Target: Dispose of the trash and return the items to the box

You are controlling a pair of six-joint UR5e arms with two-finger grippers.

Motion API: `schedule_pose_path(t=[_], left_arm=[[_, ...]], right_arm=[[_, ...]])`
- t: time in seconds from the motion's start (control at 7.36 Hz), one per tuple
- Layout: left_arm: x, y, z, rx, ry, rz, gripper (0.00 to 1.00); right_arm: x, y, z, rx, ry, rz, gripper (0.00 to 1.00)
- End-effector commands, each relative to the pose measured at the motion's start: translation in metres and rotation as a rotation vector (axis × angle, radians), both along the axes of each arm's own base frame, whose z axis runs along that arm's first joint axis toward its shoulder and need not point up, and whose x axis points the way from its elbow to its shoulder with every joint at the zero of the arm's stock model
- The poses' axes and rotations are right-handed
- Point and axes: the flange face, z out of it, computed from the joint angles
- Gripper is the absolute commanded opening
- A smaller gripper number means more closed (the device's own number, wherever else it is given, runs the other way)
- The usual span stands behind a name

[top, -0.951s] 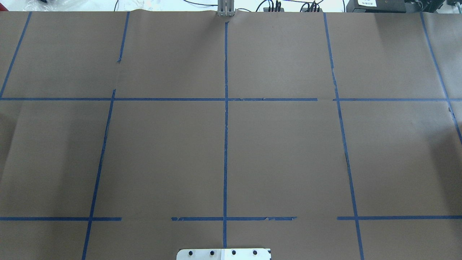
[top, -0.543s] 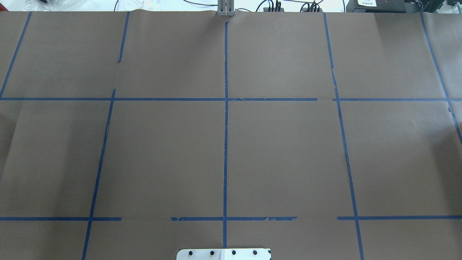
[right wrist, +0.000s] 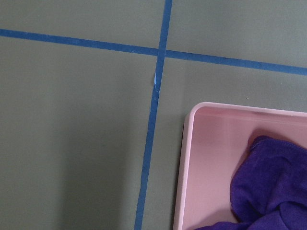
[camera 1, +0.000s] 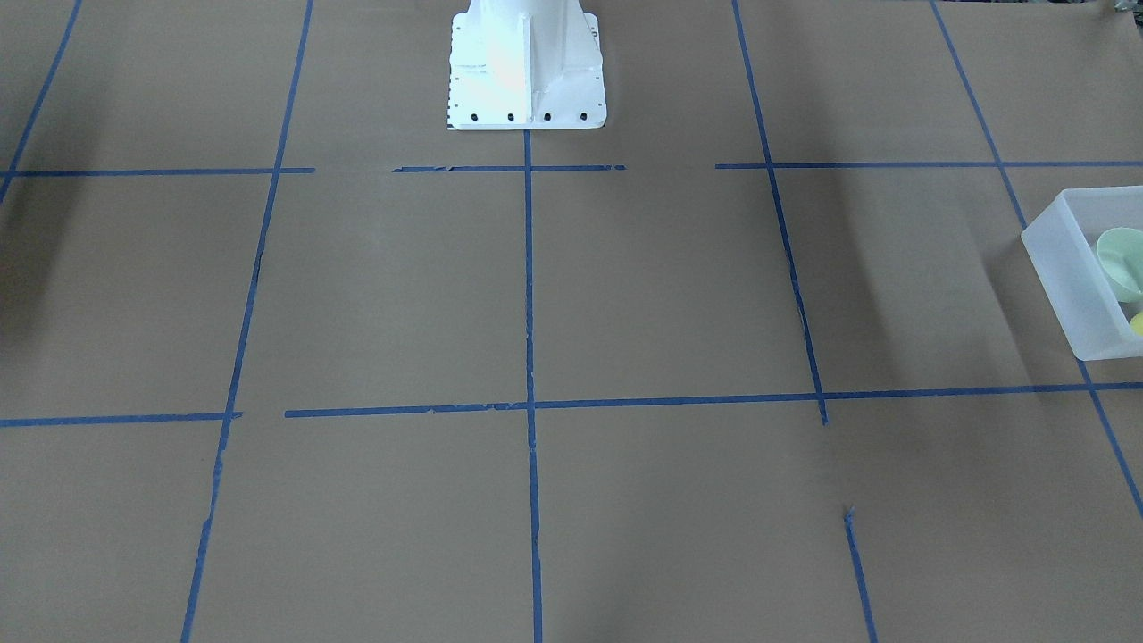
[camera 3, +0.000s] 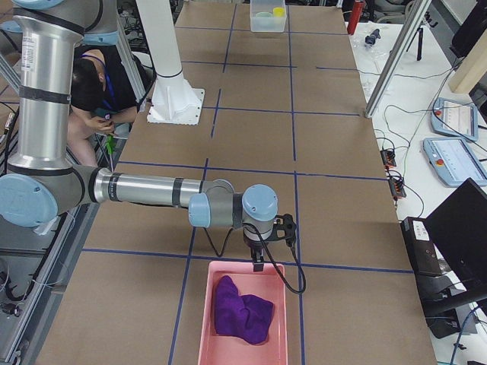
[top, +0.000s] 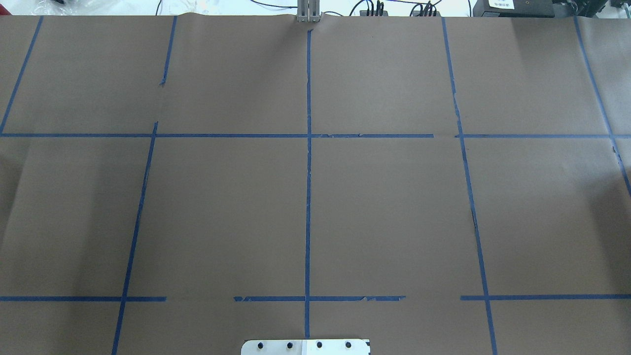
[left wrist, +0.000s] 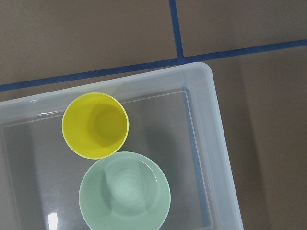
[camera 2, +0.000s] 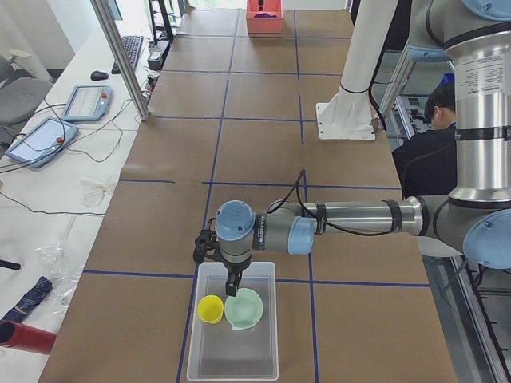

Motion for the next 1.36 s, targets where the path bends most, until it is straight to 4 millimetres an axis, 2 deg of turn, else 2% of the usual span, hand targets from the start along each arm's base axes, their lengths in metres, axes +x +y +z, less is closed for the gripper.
schedule_pose_path(t=[0.0,1.22], left_arm=[[-0.0003,0.0001,-0.0022,0.004,0.000,-0.001,1.00],[-0.0001,-0.0012,-0.0063,0.014,0.003,0.000,1.00]], right_arm=[[-0.0010,0.0007,0.0016,-0.003,-0.002,-0.002,1.00],[-0.0019,-0.0003,-0.0012,0.031,-0.006,-0.003,1.00]])
